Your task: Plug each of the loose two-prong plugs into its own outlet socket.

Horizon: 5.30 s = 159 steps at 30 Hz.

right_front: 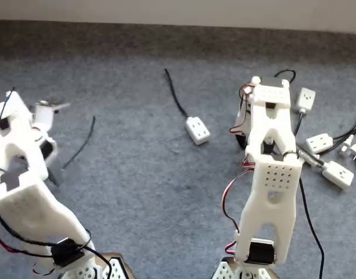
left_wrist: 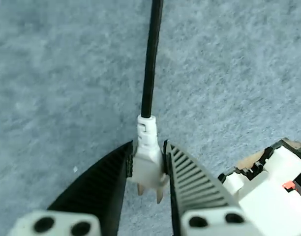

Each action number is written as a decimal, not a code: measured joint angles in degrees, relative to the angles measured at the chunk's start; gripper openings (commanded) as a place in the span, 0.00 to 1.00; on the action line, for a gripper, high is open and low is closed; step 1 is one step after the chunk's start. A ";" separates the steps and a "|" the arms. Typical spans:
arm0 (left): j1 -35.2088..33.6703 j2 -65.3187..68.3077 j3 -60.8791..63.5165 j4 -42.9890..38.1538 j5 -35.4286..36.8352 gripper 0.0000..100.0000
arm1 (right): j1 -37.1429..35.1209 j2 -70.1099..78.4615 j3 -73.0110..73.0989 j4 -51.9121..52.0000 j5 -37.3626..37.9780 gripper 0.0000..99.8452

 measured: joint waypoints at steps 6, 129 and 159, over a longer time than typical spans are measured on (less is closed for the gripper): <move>-2.20 12.75 -11.16 1.67 0.18 0.01 | 0.00 0.00 0.00 0.00 0.00 0.22; -20.84 -11.52 18.02 -14.86 -18.64 0.10 | -0.26 0.35 -0.09 0.00 0.00 0.22; -18.64 -14.24 22.51 -12.84 -18.73 0.05 | -0.26 0.35 -0.09 0.00 0.00 0.22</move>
